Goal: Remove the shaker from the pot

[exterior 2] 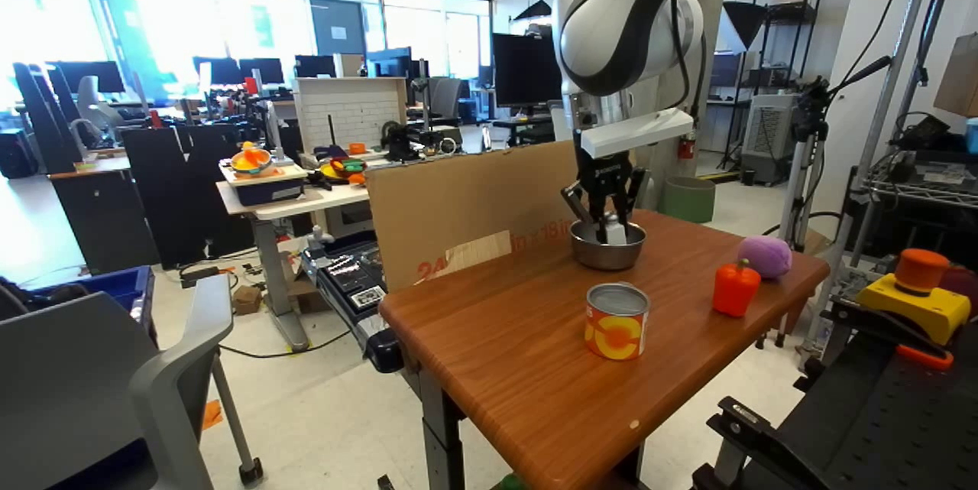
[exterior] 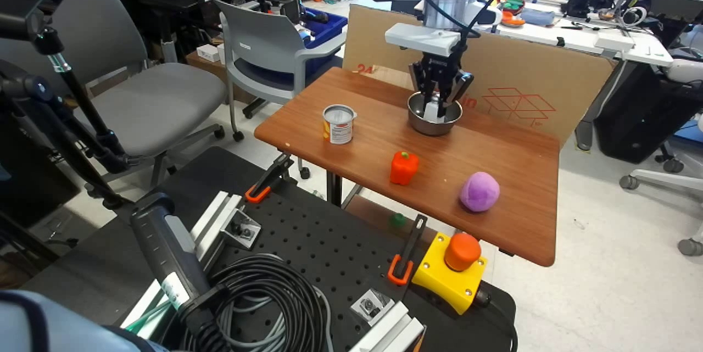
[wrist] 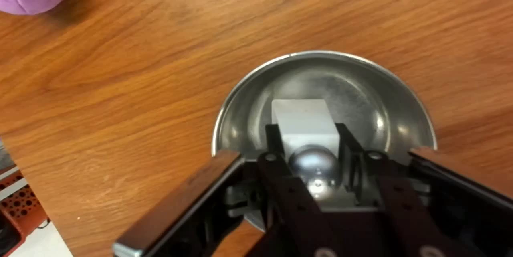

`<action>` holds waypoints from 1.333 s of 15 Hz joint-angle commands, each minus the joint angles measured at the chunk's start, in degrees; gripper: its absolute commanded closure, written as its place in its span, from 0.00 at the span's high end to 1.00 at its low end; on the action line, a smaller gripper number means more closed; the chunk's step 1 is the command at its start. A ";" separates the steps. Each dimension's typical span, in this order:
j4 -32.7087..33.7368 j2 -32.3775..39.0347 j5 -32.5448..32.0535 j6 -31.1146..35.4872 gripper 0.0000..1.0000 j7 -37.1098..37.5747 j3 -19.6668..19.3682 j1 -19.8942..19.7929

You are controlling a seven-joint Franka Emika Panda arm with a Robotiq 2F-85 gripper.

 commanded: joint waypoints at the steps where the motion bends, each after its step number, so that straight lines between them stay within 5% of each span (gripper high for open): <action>1: -0.19 -2.82 1.28 0.00 0.09 -1.49 -0.82 1.45; 5: -2.16 -9.63 2.27 -0.47 0.09 -2.16 -0.71 0.43; 10: -2.73 -14.11 -2.03 -1.49 0.09 2.08 -6.08 0.09; 20: -6.55 -9.96 -3.64 -0.53 0.09 5.88 -13.02 -6.13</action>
